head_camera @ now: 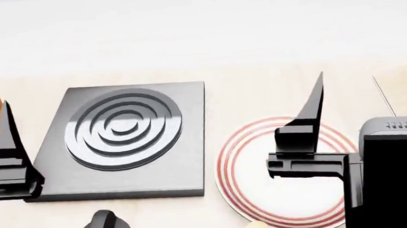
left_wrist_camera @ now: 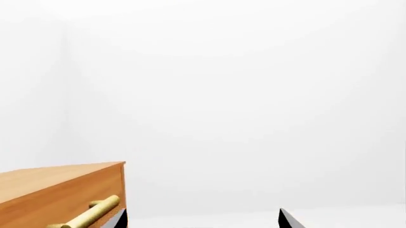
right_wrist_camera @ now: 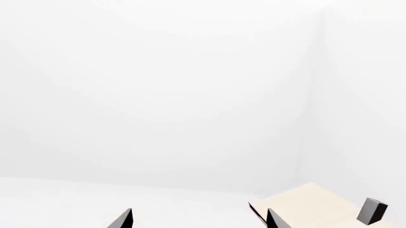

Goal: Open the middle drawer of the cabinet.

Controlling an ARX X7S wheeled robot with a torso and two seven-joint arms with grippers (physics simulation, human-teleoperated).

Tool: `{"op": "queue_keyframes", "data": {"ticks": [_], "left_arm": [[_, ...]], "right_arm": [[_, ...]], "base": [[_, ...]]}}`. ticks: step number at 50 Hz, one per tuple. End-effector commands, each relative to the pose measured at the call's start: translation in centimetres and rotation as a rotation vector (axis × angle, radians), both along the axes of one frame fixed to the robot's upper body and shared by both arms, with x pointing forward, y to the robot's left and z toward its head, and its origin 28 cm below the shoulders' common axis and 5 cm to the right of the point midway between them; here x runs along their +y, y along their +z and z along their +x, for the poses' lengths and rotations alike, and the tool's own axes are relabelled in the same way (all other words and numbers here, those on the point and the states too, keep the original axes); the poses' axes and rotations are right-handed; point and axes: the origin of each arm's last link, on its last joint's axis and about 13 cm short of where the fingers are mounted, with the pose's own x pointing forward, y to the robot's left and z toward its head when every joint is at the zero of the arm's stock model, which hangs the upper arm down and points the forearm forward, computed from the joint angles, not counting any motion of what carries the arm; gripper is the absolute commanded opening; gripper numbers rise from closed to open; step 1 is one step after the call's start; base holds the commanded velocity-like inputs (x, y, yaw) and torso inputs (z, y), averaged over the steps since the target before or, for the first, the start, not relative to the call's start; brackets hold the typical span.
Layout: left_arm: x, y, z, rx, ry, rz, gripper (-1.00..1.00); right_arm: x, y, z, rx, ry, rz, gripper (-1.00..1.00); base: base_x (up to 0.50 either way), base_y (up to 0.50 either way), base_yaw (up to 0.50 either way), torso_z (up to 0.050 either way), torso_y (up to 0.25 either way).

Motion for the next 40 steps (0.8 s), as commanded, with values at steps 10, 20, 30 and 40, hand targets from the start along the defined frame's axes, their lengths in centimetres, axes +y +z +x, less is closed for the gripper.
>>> {"op": "queue_keyframes", "data": {"ticks": [10,20,30,40], "left_arm": [[0.7,-1.3,1.5,-0.075,0.099,0.358,1.0],[1.5,-3.6,2.8,-0.038,0.132,0.744,1.0],[2.3,-5.5,4.5,0.037,0.103,0.994,1.0],[3.7,-5.6,7.1,0.074,0.143,1.208,1.0]], "right_arm": [[-0.1,-0.3,0.0,0.003,-0.015,-0.005,1.0],[-0.1,-0.5,0.1,0.009,-0.012,-0.004,1.0],[-0.1,-0.9,0.2,0.026,-0.008,-0.007,1.0],[-0.2,-1.2,0.3,0.033,-0.013,-0.006,1.0]], "base": [[0.0,0.0,0.0,0.0,0.0],[0.0,0.0,0.0,0.0,0.0],[0.0,0.0,0.0,0.0,0.0],[0.0,0.0,0.0,0.0,0.0]]}}
